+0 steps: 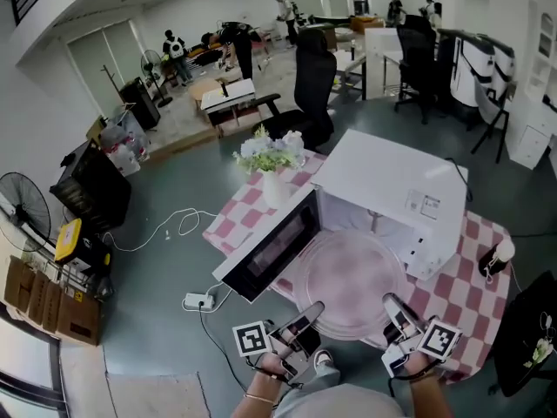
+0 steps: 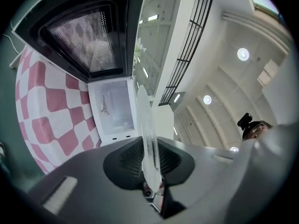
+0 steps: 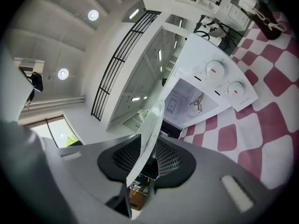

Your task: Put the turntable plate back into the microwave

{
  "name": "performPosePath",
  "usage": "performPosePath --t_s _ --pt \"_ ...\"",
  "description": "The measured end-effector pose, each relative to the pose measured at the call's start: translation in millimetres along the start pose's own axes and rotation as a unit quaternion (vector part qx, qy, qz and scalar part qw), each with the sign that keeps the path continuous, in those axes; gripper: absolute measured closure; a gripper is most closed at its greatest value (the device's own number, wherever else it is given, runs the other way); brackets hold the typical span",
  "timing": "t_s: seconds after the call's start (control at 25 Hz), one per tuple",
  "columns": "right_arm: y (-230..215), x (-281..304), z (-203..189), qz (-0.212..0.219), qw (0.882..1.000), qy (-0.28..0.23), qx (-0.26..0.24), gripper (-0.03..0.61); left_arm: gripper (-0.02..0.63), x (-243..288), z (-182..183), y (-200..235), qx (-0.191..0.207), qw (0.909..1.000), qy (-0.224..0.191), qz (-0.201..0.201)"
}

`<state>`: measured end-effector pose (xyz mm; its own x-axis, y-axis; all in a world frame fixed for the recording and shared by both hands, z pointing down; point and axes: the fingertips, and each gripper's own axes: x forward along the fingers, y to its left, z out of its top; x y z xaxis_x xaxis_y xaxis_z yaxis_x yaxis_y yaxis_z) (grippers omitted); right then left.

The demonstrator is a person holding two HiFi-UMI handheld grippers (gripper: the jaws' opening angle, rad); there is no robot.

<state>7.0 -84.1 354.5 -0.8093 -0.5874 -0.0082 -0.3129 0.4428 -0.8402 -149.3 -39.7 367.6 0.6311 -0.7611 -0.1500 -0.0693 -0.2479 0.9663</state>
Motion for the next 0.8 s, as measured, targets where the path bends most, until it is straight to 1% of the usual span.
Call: performPosePath --t_s 0.16,0.28,0.36,0.52,0.64,0.8 --pt "-15 20 4 -0.018 1.000 -0.010 0.008 0.477 0.571 12 22 18 -0.010 0.9998 0.019 -0.002" --pt "-28 30 10 -0.033 0.999 -0.013 0.006 0.477 0.572 23 32 32 -0.027 0.9993 0.023 -0.008" --pt "-39 31 11 -0.044 0.999 -0.012 0.010 0.476 0.574 29 32 43 -0.040 0.9989 0.025 -0.007" --pt "-64 37 10 -0.062 0.998 -0.006 0.025 0.476 0.577 38 35 65 -0.051 0.9983 0.030 0.003" --pt "-79 36 4 -0.077 0.996 0.002 0.035 0.476 0.578 38 30 77 -0.072 0.9971 0.022 0.008" --pt "-98 42 -4 -0.087 0.995 0.007 0.040 0.474 0.578 37 31 100 -0.082 0.9965 0.015 0.012"
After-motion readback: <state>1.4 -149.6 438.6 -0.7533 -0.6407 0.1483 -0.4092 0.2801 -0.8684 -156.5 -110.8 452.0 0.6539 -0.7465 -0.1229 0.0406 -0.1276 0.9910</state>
